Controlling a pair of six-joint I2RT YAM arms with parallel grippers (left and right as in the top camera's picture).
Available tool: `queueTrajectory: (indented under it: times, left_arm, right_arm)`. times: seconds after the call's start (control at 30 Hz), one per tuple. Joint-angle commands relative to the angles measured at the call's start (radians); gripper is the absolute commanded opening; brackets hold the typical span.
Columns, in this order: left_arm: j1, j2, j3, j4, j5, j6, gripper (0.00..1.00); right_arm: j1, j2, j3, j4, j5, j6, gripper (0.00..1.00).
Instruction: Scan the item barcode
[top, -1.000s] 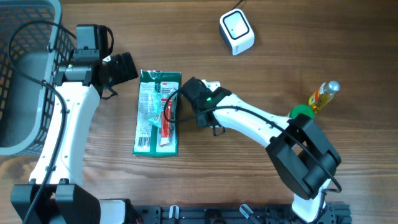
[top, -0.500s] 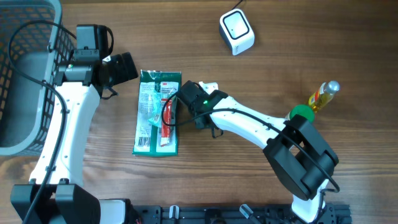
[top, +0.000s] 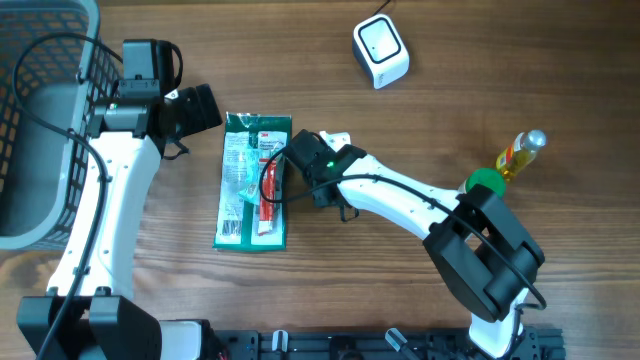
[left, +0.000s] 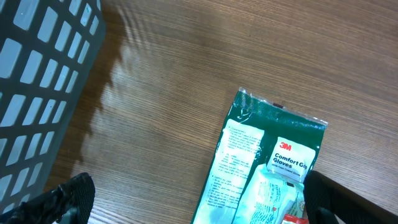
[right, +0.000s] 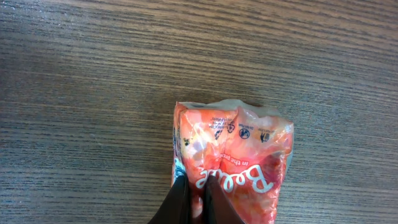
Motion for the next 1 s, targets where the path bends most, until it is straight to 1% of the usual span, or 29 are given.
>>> queueTrajectory:
  times: [0.0, 0.83, 0.97]
  left_arm:
    - [0.006, 0.002, 0.005, 0.002, -0.005, -0.009, 1.0]
    - [0.006, 0.002, 0.005, 0.002, -0.005, -0.009, 1.0]
    - [0.006, 0.002, 0.005, 0.002, -0.005, -0.009, 1.0]
  right_arm:
    - [0.002, 0.033, -0.016, -0.006, -0.008, 0.008, 0.04]
    - [0.002, 0.033, -0.016, -0.017, -0.009, 0.008, 0.04]
    - [-0.001, 0.023, -0.004, -0.053, -0.013, 0.01, 0.04]
